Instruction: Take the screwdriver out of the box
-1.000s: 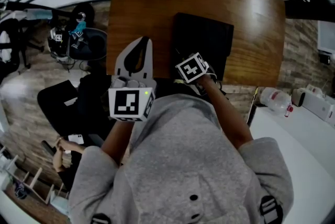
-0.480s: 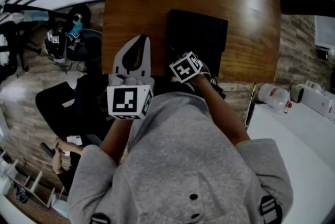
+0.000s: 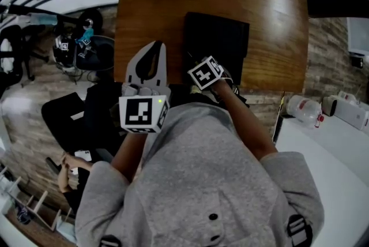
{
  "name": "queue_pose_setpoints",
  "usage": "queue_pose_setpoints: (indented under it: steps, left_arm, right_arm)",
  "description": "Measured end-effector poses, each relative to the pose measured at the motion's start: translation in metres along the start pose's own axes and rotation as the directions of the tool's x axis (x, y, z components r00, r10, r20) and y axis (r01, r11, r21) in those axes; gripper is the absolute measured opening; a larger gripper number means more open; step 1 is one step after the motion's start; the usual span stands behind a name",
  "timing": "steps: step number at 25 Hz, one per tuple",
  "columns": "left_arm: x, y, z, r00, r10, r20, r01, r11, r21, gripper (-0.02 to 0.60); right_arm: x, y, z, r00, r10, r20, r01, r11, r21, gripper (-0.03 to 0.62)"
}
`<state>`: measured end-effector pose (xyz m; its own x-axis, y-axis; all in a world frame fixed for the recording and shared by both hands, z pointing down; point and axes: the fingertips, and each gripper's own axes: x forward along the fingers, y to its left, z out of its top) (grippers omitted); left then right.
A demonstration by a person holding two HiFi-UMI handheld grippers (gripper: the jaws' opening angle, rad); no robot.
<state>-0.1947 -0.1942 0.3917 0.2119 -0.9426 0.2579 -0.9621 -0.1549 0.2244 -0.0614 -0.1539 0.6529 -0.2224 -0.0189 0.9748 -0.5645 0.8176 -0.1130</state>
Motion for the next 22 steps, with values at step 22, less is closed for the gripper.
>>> queue_pose_setpoints:
  steps: [22]
  left_arm:
    - [-0.038,-0.04,0.005,1.0,0.017,0.023,-0.018,0.998,0.056,0.029]
  right_arm:
    - [-0.049,0.005,-0.017,0.987,-0.019,0.158,0.04,0.991,-0.129,0.084]
